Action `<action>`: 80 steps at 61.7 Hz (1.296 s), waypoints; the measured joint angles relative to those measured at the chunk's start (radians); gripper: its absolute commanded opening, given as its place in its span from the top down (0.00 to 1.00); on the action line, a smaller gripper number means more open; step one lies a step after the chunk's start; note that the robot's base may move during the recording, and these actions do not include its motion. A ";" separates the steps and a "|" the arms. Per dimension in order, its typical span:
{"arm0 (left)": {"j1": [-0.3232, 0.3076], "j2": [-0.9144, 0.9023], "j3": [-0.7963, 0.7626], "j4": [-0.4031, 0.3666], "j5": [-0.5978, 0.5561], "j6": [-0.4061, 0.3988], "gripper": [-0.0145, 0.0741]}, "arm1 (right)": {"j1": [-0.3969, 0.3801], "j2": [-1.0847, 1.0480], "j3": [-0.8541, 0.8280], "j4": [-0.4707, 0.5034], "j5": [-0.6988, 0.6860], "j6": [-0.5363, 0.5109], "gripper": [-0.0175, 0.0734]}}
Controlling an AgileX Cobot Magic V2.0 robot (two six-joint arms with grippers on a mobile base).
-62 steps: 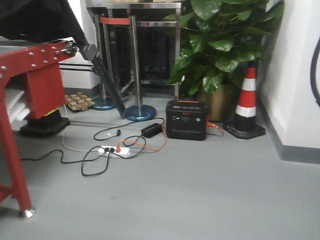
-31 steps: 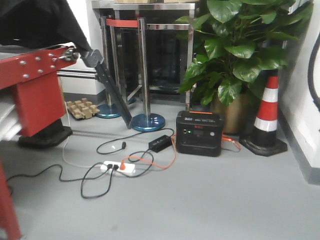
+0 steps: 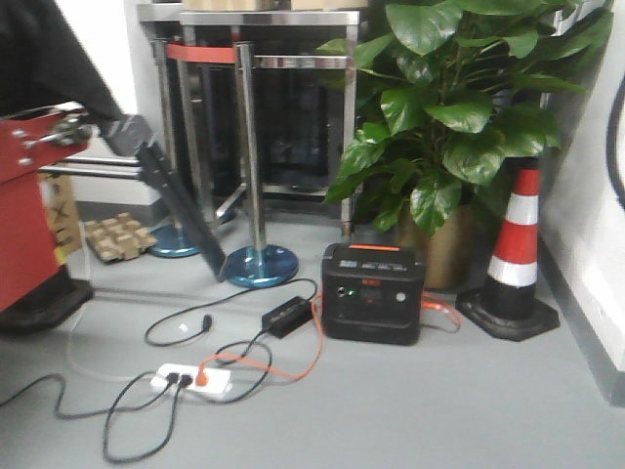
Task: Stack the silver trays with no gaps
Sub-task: 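Drive forward across the floor carrying the tray in both grippers, then turn the base toward the shelf of blue bins holding the tray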
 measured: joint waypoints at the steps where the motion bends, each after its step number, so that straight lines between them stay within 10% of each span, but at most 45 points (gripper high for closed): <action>1: 0.000 0.000 0.000 0.000 0.000 0.000 0.85 | 0.000 0.000 0.000 0.000 0.002 0.000 0.87; 80: 0.000 0.000 0.000 0.016 0.000 0.002 0.85 | 0.002 0.000 0.000 0.007 0.004 0.000 0.87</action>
